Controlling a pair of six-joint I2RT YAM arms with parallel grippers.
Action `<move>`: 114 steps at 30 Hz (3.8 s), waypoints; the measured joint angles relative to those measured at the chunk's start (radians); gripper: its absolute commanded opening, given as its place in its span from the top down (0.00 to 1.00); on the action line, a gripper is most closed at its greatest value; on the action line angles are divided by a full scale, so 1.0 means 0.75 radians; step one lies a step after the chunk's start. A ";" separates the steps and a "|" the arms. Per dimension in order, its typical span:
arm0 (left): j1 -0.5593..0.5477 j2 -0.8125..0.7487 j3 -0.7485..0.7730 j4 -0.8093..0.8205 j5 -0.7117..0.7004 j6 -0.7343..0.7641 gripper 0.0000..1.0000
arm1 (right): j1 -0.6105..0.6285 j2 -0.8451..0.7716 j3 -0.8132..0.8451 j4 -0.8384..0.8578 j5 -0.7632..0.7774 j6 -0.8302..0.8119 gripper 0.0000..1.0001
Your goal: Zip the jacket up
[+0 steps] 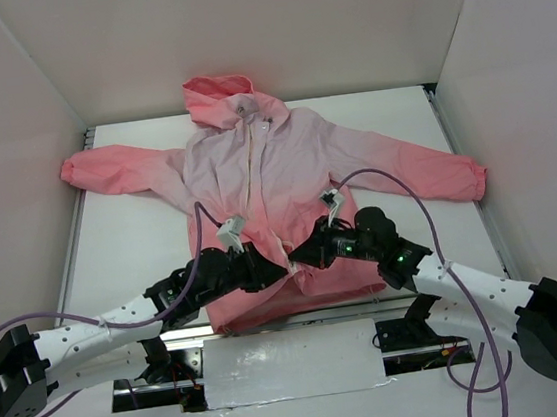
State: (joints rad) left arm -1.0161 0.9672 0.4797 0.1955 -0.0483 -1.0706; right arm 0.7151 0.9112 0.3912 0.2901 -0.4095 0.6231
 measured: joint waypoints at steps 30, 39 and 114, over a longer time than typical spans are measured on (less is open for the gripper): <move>-0.020 -0.176 -0.115 0.134 -0.001 -0.113 0.66 | 0.027 -0.197 -0.068 0.081 0.075 0.121 1.00; -0.098 -0.141 -0.193 0.326 -0.103 -0.329 0.51 | 0.078 -0.239 -0.070 -0.001 0.216 0.171 1.00; -0.386 -0.367 -0.051 -0.365 -0.650 -0.483 1.00 | -0.053 0.575 0.374 -0.093 0.025 0.044 1.00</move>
State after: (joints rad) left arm -1.3056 0.6922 0.4416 -0.0780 -0.5354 -1.4326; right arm 0.6750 1.3422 0.6716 0.2203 -0.3908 0.6559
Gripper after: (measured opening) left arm 0.109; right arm 0.006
